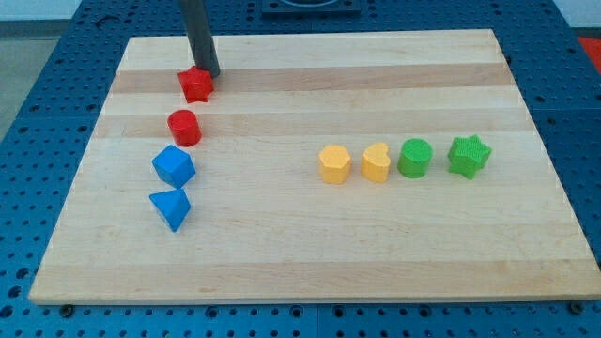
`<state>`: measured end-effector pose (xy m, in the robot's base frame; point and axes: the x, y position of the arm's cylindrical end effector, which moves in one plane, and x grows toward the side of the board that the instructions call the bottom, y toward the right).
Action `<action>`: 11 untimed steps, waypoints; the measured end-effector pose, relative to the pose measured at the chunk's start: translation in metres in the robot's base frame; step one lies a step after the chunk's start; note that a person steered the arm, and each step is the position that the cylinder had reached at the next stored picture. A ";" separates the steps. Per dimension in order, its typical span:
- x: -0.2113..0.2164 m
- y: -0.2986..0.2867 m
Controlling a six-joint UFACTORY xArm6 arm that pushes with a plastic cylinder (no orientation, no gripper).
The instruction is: Move the red star above red circle
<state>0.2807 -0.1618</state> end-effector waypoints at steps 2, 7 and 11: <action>-0.019 -0.007; 0.017 -0.044; -0.008 -0.028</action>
<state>0.2726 -0.1903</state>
